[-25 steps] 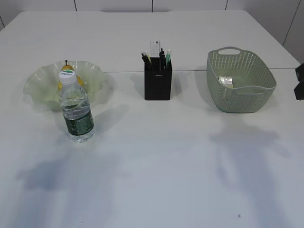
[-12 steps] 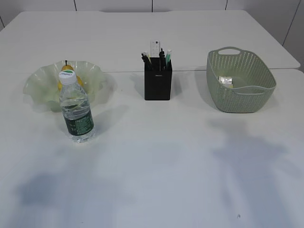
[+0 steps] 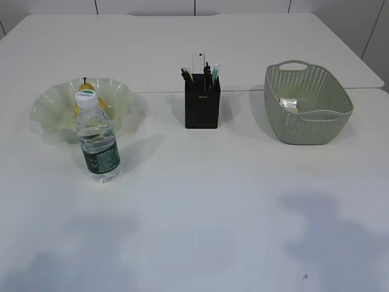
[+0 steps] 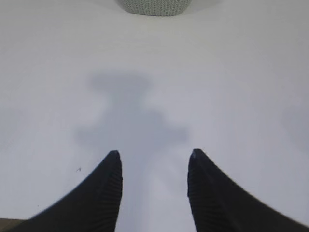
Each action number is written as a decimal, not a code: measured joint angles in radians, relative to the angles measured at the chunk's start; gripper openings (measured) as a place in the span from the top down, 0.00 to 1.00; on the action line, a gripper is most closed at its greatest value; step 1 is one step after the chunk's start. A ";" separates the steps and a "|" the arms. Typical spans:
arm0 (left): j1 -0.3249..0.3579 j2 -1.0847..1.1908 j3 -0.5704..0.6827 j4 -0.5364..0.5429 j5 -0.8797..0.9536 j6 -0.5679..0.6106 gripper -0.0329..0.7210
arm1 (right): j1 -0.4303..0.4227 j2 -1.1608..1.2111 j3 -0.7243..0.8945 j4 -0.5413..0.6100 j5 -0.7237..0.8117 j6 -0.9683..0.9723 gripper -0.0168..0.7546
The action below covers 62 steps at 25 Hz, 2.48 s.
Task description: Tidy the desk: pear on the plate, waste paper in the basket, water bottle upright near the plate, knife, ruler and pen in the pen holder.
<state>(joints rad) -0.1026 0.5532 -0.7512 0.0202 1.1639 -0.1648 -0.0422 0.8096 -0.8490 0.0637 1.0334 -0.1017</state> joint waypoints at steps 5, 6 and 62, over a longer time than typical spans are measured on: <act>0.000 -0.119 0.000 0.000 0.062 0.000 0.45 | 0.000 -0.191 0.093 -0.006 0.058 0.024 0.54; 0.000 -0.146 0.000 0.000 0.079 0.000 0.45 | 0.000 -0.221 0.111 -0.006 0.066 0.027 0.54; 0.000 -0.548 0.229 0.036 -0.041 0.036 0.45 | 0.000 -0.830 0.343 -0.099 0.132 0.047 0.54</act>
<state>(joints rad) -0.1026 0.0055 -0.5220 0.0566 1.1228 -0.1283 -0.0422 -0.0207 -0.5055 -0.0353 1.1656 -0.0544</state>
